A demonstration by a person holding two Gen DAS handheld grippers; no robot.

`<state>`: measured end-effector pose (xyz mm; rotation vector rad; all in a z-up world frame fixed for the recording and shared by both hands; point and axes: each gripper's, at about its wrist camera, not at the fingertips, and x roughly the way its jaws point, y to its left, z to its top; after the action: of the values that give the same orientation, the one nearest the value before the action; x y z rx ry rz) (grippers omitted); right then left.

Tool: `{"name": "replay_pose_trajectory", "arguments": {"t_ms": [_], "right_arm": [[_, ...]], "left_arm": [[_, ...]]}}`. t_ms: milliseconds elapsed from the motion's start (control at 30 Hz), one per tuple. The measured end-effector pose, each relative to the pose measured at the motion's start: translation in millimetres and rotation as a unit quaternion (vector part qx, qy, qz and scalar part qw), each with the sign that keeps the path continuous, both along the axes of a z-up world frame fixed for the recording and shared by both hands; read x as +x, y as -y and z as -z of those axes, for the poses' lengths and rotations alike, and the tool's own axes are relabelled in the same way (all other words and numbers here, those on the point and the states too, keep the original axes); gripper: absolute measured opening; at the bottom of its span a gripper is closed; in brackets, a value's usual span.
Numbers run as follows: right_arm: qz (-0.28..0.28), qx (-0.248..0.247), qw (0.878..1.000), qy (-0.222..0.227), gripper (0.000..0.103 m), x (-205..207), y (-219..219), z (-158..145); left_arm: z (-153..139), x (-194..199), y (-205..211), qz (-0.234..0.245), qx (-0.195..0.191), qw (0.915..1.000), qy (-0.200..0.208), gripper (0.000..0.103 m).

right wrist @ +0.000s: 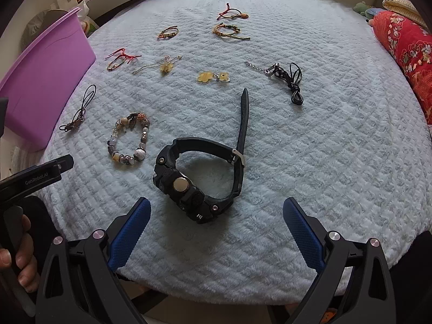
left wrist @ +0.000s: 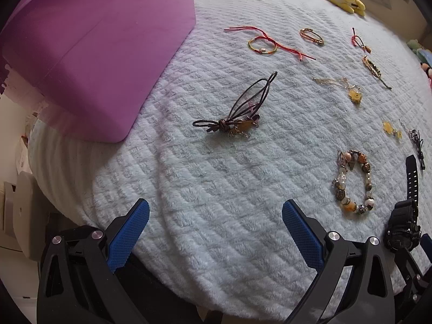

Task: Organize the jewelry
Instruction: 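Move the left tool to the brown cord pendant while the right tool reaches the black watch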

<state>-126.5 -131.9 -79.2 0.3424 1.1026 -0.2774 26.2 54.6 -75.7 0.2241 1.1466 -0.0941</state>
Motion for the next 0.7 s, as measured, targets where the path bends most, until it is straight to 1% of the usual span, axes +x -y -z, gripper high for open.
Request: {"name": "replay_pose_trajectory", "arguments": {"t_ms": [367, 433, 567, 700], "right_arm": [[0.022, -0.017, 0.999, -0.022, 0.094, 14, -3, 18], [0.024, -0.018, 0.999, -0.023, 0.094, 17, -3, 21], [0.02, -0.034, 0.999, -0.026, 0.094, 23, -5, 26], [0.021, -0.026, 0.999, -0.019, 0.094, 25, -2, 28]], "left_arm": [[17, 19, 1, 0.007, 0.001, 0.9999, -0.015, 0.097], [19, 23, 2, 0.006, 0.0, 0.9998, -0.017, 0.097], [21, 32, 5, 0.006, 0.004, 0.9999, -0.01, 0.098], [21, 42, 5, 0.005, -0.007, 0.9999, -0.01, 0.098]]}}
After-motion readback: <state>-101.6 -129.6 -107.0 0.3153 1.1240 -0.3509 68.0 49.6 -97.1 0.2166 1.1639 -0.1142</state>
